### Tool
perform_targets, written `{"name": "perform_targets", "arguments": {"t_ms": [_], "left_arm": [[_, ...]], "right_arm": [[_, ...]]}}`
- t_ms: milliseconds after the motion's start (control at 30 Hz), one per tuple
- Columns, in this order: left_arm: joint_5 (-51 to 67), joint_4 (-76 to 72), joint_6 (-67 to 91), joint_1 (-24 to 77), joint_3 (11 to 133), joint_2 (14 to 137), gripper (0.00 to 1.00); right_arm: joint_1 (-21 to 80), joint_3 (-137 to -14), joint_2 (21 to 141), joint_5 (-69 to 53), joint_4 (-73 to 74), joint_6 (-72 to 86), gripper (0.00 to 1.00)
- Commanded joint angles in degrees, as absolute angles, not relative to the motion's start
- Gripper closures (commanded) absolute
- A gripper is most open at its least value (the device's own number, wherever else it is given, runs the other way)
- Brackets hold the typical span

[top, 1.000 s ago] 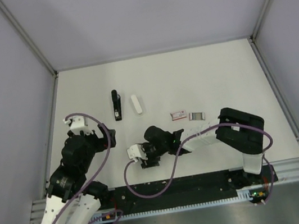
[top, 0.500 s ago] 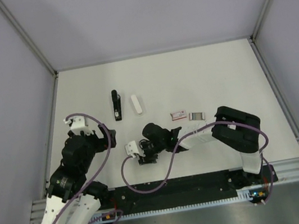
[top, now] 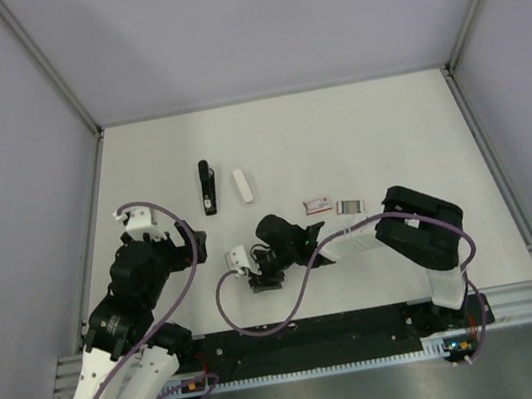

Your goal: Unload the staples from the stapler

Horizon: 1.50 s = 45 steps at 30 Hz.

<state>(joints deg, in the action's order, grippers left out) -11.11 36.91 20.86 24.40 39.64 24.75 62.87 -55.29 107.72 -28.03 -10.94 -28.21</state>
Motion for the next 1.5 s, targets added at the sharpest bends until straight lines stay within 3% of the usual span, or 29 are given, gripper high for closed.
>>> {"name": "perform_targets", "arguments": {"t_ms": [0, 433, 800, 1033, 1467], "left_arm": [[-10.5, 34.6, 20.1, 24.3, 39.1, 24.9, 0.01], [-10.5, 34.6, 20.1, 24.3, 39.0, 24.4, 0.01], [-10.5, 34.6, 20.1, 24.3, 38.9, 24.3, 0.01], [-10.5, 34.6, 20.2, 24.3, 38.9, 23.9, 0.01], [-10.3, 34.5, 20.2, 24.3, 38.8, 23.3, 0.01]], "right_arm": [[61.8, -57.6, 109.0, -30.6, -12.3, -27.3, 0.55], [61.7, -58.4, 110.8, -31.1, -12.9, -25.8, 0.65], [61.3, -57.4, 110.6, -30.1, -13.0, -23.7, 0.83], [61.3, -58.3, 107.1, -27.0, -11.5, -20.3, 0.84], [57.8, -58.3, 92.6, -10.6, -0.9, -4.8, 0.83]]}}
